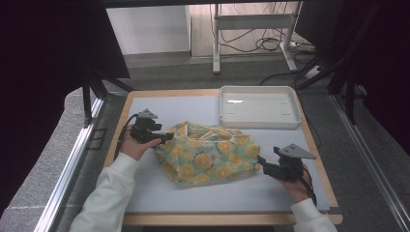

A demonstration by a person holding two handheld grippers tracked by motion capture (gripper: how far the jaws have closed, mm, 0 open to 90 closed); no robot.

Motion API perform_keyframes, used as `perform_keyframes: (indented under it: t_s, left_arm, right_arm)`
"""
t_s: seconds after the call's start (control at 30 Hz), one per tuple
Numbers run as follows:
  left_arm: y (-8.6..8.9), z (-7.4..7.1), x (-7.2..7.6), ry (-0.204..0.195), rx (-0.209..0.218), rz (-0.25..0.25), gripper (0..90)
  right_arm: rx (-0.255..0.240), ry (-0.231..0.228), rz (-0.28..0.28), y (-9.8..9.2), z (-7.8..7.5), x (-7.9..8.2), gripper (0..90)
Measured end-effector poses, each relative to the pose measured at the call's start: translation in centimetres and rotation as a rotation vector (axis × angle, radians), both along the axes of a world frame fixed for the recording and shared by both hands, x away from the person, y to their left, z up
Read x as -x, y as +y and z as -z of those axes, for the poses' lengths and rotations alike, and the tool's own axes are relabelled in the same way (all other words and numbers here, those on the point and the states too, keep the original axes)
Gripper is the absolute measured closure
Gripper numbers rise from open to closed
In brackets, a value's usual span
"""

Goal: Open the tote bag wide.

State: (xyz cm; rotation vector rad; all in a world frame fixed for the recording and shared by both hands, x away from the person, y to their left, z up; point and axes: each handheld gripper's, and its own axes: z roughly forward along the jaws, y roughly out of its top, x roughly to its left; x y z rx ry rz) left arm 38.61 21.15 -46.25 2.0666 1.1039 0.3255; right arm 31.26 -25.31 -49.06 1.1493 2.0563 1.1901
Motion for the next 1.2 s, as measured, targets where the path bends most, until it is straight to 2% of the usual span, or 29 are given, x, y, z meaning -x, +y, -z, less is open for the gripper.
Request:
perform_keyframes:
  t_s: [0.07,0.17,0.23,0.3,0.33,0.43,0.47,0.5,0.53,0.6,0.7,0.8,1.0,1.17,1.2]
  left_arm:
    - [0.1,0.1,-0.1,0.009,0.0,0.005,32.6]
    - [0.5,0.8,-0.2,0.05,-0.02,0.008,32.6]
    - [0.8,1.2,-0.2,0.07,-0.012,0.019,33.3]
    - [0.8,1.5,-0.3,0.08,-0.009,0.022,39.7]
    - [0.8,1.6,-0.3,0.083,-0.007,0.024,39.7]
    - [0.6,2.0,-0.4,0.083,-0.012,0.042,52.6]
    - [0.3,2.1,-0.3,0.087,-0.028,0.058,63.8]
    - [0.3,2.1,-0.3,0.087,-0.028,0.058,68.0]
    - [0.3,2.2,-0.3,0.09,-0.031,0.066,68.0]
    - [0.2,2.2,-0.2,0.106,-0.027,0.085,77.9]
    - [0.2,2.2,-0.1,0.116,-0.02,0.1,85.9]
    - [0.2,2.0,0.1,0.107,-0.015,0.103,89.0]
    - [0.5,1.3,0.7,0.059,-0.002,0.101,90.0]
    - [1.6,0.0,1.6,0.022,0.063,0.087,90.0]
    - [2.0,-0.4,1.8,0.015,0.088,0.085,90.0]
  right_arm:
    - [0.009,0.0,-0.004,0.1,0.1,-0.1,26.9]
    - [0.019,0.004,-0.005,0.4,0.2,-0.3,26.7]
    - [0.029,0.006,-0.009,0.6,0.3,-0.4,26.7]
    - [0.036,0.005,-0.011,0.7,0.4,-0.5,26.7]
    - [0.039,0.004,-0.012,0.8,0.4,-0.5,26.7]
    - [0.044,0.002,-0.009,0.9,0.4,-0.6,26.7]
    - [0.047,0.001,-0.009,0.9,0.4,-0.5,26.7]
    - [0.047,0.001,-0.009,0.9,0.4,-0.5,26.7]
    - [0.049,-0.001,-0.007,0.8,0.4,-0.5,26.7]
    - [0.047,-0.004,-0.002,0.8,0.4,-0.5,26.7]
    - [0.047,-0.011,0.003,0.7,0.3,-0.5,26.7]
    - [0.048,-0.013,0.006,0.7,0.3,-0.4,26.7]
    - [0.054,-0.024,0.011,0.6,0.2,-0.3,26.7]
    - [0.056,-0.028,0.014,0.6,0.2,-0.2,26.8]
    - [0.055,-0.035,0.011,0.5,0.1,-0.2,26.9]
